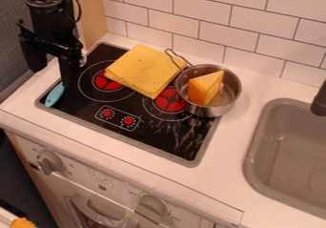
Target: Move the yellow cloth to the bottom left of the burners
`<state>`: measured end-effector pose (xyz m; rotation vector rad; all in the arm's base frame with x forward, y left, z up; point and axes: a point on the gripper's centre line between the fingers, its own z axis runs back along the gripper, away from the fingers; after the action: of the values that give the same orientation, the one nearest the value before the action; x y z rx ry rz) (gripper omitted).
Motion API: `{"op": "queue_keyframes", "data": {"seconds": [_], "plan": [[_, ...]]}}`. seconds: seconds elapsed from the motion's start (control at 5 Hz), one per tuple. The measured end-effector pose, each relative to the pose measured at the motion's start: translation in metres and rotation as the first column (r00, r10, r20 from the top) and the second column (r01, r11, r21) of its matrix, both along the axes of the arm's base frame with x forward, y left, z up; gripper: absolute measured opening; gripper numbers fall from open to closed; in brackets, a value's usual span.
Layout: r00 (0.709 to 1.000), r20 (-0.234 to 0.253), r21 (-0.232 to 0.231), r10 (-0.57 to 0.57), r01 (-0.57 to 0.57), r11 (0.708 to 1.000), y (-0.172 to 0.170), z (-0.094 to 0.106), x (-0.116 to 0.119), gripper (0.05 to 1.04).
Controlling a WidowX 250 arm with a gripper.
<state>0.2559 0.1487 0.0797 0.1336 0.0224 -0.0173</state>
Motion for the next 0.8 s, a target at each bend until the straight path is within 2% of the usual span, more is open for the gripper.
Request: {"op": "queue_keyframes", "data": {"seconds": [0.2,0.4,0.6,0.8], "plan": [[1.000,-0.024,-0.015,0.004,-0.005,1.000,-0.002,-0.009,-0.001,1.001],[0.996,-0.005,-0.027,-0.094,0.093,0.995,-0.036,-0.014,0.042,1.001],[0.993,0.005,-0.017,-0.116,0.116,0.993,-0.050,-0.023,0.072,1.001],[0.996,0.000,-0.015,-0.094,0.094,0.995,-0.060,-0.043,0.106,1.001]]}}
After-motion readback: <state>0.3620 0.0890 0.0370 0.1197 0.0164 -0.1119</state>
